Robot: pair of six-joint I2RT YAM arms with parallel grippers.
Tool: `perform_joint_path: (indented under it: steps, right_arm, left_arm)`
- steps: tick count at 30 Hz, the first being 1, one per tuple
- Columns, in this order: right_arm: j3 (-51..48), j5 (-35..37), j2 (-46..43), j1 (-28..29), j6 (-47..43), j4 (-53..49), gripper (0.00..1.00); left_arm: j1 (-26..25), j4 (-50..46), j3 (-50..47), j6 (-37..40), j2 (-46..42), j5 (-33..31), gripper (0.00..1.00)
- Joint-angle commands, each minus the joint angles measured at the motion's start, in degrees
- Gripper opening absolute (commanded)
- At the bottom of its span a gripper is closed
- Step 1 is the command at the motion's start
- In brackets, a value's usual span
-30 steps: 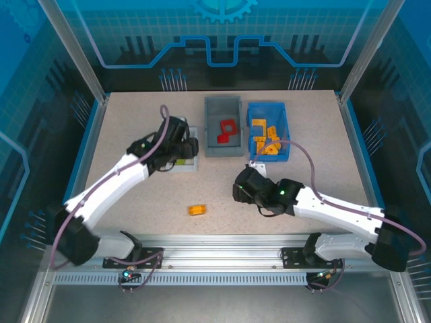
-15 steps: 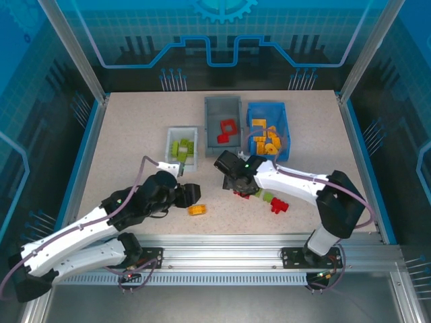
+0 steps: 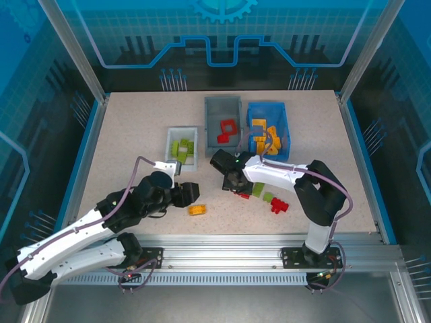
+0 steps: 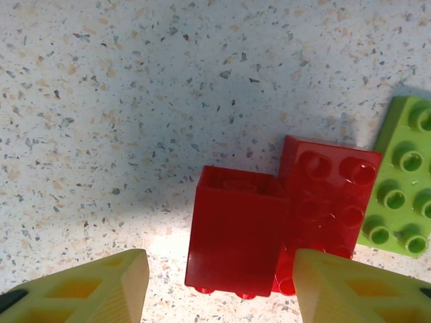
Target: Sort the legos into containers by color
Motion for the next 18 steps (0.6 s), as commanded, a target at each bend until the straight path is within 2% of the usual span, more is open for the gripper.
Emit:
perform_joint_path:
  steps: [1,5,8,15,18]
  right_arm:
    - [1.74,-0.24,1.43,-0.98,-0.62,-0.48,0.55]
    - [4.12,-0.07,3.75,-1.01,-1.97,-1.54,0.52]
    - [5.11,-0.38,4.97,-0.98,-2.92,-1.28,0.47]
    - [7.99,-1.73,8.56,-0.22,-4.89,-1.88,0.45]
    - [8.31,-1.92,9.47,-0.24,-5.15,-1.72,0.39]
  left_arm:
    - [-0.43,0.37,2.02,-0.23,-0.09,0.46,0.61]
    - [-0.35,0.46,2.06,-0.24,-0.04,0.47,0.61]
    - [-0.36,0.33,2.39,-0.06,-0.01,0.41,0.61]
    - [-0.38,0.02,2.63,0.12,0.27,0.13,0.61]
    - [-0.36,-0.16,2.95,0.16,0.31,-0.29,0.61]
